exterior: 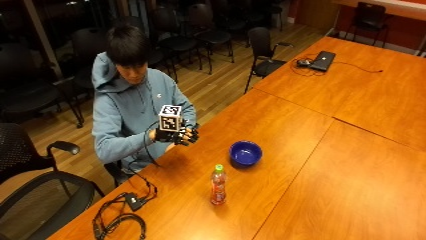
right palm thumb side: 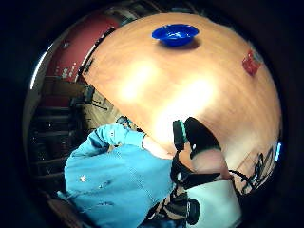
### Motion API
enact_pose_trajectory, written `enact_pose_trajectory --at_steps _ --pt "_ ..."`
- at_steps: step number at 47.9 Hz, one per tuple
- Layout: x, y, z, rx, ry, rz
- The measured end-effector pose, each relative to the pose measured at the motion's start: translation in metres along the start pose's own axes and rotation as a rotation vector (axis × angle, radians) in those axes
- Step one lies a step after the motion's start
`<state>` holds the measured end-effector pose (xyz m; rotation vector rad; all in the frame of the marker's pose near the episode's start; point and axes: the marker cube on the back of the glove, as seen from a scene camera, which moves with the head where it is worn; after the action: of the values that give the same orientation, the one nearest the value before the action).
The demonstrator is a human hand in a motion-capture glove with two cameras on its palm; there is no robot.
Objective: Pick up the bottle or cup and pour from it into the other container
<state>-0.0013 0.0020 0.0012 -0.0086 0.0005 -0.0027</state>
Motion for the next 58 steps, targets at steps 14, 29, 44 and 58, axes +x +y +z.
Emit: enact_pose_trajectory --at_steps 14,29,44,58 --pt "0.015 0.011 -0.003 -0.021 -0.033 0.025" --pt "0.052 0.02 -0.011 -0.029 -0.022 0.105" --pt "0.092 0.041 -0.002 -0.036 -0.034 0.181" --pt "0.144 0.045 -0.01 -0.033 -0.033 0.282"
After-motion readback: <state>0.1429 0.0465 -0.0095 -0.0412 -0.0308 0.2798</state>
